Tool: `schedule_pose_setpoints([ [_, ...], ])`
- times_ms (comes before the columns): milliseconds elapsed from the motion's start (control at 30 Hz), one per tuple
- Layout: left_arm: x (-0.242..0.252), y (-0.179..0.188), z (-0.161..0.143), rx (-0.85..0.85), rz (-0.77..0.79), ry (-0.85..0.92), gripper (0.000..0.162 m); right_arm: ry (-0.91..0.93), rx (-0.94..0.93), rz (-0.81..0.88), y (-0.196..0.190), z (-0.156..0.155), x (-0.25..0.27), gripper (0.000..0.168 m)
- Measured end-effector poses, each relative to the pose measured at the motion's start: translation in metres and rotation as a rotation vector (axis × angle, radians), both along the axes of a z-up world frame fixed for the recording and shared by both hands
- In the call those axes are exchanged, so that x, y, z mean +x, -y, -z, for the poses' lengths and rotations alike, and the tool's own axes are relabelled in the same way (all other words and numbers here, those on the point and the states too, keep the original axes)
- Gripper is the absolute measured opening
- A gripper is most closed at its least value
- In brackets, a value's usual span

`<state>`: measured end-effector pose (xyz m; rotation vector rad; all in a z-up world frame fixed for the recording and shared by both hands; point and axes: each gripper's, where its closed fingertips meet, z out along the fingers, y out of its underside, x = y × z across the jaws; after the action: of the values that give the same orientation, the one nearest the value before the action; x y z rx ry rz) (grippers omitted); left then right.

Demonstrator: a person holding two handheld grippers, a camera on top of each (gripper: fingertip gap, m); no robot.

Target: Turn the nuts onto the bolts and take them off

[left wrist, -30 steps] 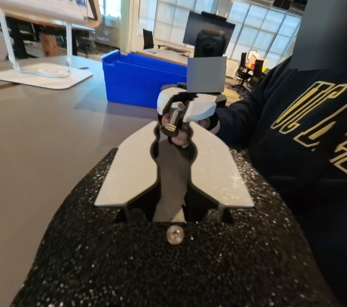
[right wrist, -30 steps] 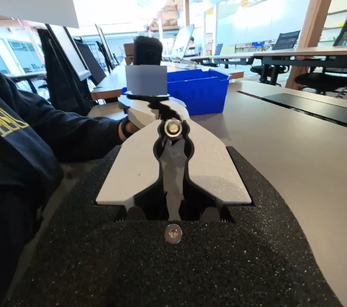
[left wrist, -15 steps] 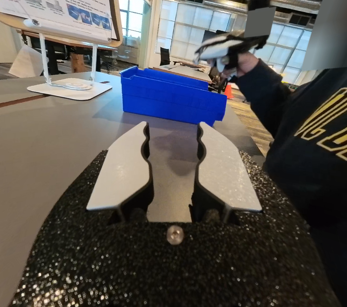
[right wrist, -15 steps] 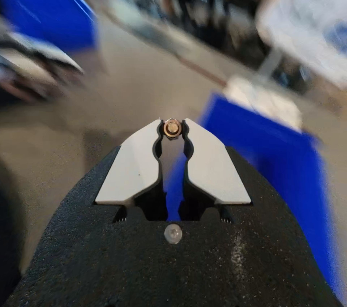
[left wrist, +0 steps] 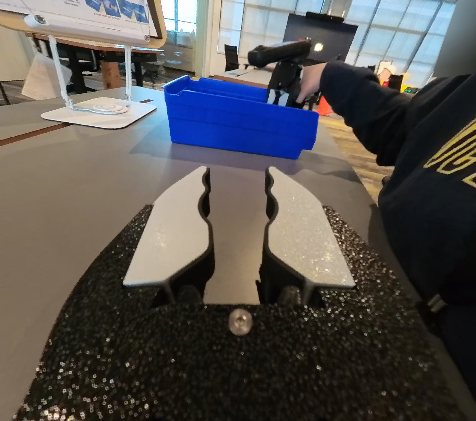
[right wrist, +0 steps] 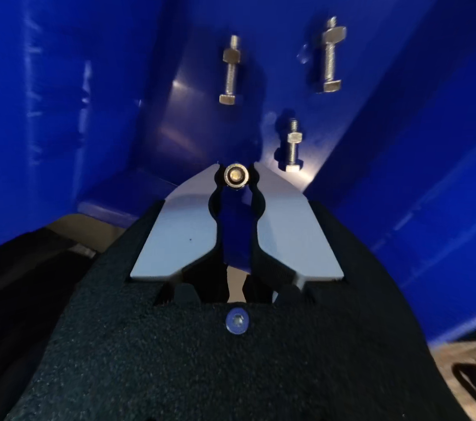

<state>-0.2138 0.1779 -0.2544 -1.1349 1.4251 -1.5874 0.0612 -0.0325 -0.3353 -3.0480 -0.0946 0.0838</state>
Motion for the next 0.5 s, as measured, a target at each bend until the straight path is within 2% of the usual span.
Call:
schedule_pose_setpoints([
  [100,0.001,0.002,0.002,0.023,-0.004,-0.012,0.04,0.014,-0.063,0.002,0.002,0.008,0.001,0.019],
  [267,0.001,0.004,0.003,0.048,-0.004,-0.019,0.038,0.059,-0.066,0.002,-0.004,0.009,0.002,0.02],
  [500,0.002,0.005,0.004,0.06,-0.011,-0.024,0.038,0.113,0.034,0.067,-0.015,0.002,0.002,0.031],
])
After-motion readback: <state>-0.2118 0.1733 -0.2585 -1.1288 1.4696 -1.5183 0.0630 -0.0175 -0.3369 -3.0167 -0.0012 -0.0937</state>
